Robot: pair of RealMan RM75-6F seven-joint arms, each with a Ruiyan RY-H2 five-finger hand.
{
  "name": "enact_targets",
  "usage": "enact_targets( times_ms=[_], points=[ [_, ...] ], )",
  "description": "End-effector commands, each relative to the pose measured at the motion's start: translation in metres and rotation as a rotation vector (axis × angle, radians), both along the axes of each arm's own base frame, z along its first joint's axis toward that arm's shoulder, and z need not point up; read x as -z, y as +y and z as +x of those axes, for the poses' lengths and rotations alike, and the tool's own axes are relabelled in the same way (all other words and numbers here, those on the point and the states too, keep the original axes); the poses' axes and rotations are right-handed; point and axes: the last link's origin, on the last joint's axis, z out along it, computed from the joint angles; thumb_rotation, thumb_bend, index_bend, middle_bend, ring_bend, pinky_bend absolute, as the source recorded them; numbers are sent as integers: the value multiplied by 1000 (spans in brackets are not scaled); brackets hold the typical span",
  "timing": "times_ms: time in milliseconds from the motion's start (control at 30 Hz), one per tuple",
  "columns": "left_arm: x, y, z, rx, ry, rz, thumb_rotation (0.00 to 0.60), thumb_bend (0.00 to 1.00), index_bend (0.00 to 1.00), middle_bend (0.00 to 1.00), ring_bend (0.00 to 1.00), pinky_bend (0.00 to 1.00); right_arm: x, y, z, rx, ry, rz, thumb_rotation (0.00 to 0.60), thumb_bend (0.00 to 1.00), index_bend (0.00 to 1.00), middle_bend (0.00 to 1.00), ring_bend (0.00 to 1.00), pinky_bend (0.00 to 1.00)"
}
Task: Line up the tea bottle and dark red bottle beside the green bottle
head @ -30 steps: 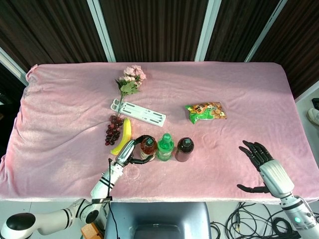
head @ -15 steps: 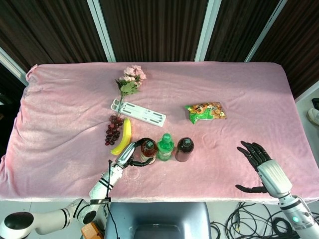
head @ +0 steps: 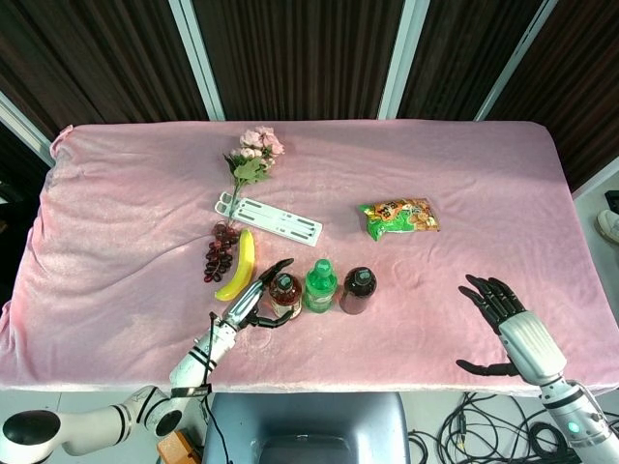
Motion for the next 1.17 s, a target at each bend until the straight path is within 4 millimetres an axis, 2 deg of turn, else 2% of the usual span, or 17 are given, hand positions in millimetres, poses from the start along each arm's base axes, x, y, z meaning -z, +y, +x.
enact_targets(
  times_ms=[33, 200, 300, 400, 467, 500, 567, 633, 667, 733, 867, 1000, 1167],
  points=[
    [-5, -3, -3, -5, 1, 50, 600, 332, 0, 0, 0, 0, -1, 0, 1, -7, -4, -8, 600, 230, 0, 0, 0, 98],
    [-21, -10, -13, 4, 3, 102, 600, 332, 0, 0, 0, 0, -1, 2, 1, -14, -4, -10, 600, 232, 0, 0, 0, 98],
    [-44, -18, -32, 29, 31, 173, 600, 322, 0, 0, 0, 0, -1, 3, 2, -20, -6, -13, 600, 232, 0, 0, 0, 98],
    [-82, -32, -62, 56, 73, 277, 600, 316, 0, 0, 0, 0, -2, 5, 2, -23, -5, -14, 600, 230, 0, 0, 0, 98],
    [-118, -45, -91, 69, 142, 376, 600, 315, 0, 0, 0, 0, -3, 6, 1, -20, 1, -19, 600, 232, 0, 0, 0, 98],
    [-135, -53, -105, 77, 195, 421, 600, 315, 0, 0, 0, 0, -4, 7, 1, -16, 7, -24, 600, 231, 0, 0, 0, 98],
    [-174, -79, -145, 72, 427, 486, 600, 315, 0, 0, 0, 0, -5, 8, -2, 10, 39, -36, 600, 232, 0, 0, 0, 96],
    [-210, -115, -179, -15, 691, 474, 600, 320, 0, 0, 0, 0, -8, 8, -6, 56, 93, -51, 600, 229, 0, 0, 0, 84],
    [-223, -130, -188, -69, 787, 467, 600, 323, 0, 0, 0, 0, -9, 7, -8, 80, 119, -60, 600, 230, 0, 0, 0, 77],
    [-241, -153, -193, -191, 877, 514, 600, 333, 0, 0, 0, 0, -11, 5, -10, 131, 174, -89, 600, 232, 0, 0, 0, 63],
    [-247, -172, -201, -269, 928, 596, 600, 355, 0, 0, 0, 0, -10, 1, -11, 198, 256, -126, 600, 230, 0, 0, 0, 55],
    [-248, -174, -196, -248, 897, 640, 600, 361, 0, 0, 0, 0, -7, 0, -8, 222, 281, -132, 600, 232, 0, 0, 0, 53],
    [-241, -173, -195, -220, 905, 600, 600, 361, 0, 0, 0, 0, -7, 2, -6, 209, 277, -122, 600, 230, 0, 0, 0, 53]
  ],
)
